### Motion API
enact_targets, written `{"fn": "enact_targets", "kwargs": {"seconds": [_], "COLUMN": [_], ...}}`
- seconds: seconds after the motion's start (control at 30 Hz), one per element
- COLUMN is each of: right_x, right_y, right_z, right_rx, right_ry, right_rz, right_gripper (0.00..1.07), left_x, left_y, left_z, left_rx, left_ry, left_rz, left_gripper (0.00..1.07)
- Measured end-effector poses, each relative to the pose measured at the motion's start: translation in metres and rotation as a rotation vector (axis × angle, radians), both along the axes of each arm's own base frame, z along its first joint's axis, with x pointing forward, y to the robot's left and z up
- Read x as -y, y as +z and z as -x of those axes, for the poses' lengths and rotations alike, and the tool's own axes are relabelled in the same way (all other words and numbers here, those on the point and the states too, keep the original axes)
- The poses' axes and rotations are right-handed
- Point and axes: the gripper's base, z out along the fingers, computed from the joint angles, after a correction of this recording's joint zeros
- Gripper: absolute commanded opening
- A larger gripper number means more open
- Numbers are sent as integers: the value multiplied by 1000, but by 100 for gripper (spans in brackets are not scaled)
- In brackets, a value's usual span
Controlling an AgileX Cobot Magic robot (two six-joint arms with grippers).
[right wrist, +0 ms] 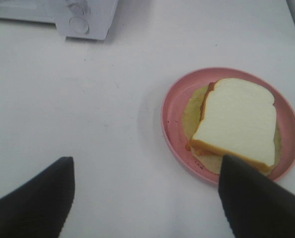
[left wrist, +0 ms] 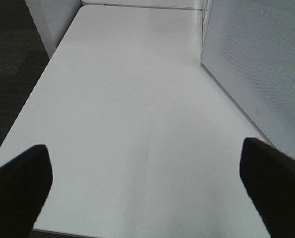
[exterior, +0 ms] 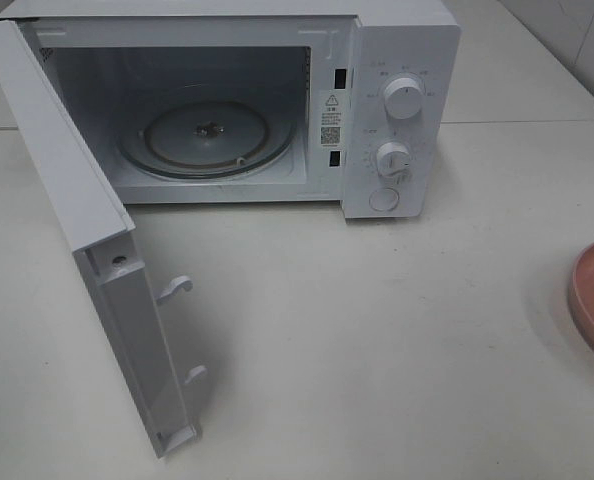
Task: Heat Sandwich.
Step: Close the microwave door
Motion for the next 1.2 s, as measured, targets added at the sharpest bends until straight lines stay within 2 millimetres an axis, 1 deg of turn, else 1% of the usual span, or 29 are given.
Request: {"fn": "enact_targets", "kwargs": {"seconds": [0.1,0.13,0.17,0.27,1.2], "right_x": [1,1,2,2,1], "right_y": [0,0,0,0,0], "right_z": [9,9,14,17,17], "right_rx": [56,56,86,102,102], "right_ry": [-29,-29,-47,-59,-57], "right_rz": [-4,-4,-5,-4,-7], "right_gripper": [76,76,76,76,76], "left_x": [0,0,0,0,0], "left_y": [0,0,0,0,0], "left_z": [0,0,0,0,0], "left_rx": [0,0,0,0,0], "left_ry": [0,0,0,0,0], "left_rz": [0,0,0,0,0], "left_gripper": [98,98,98,98,98]}}
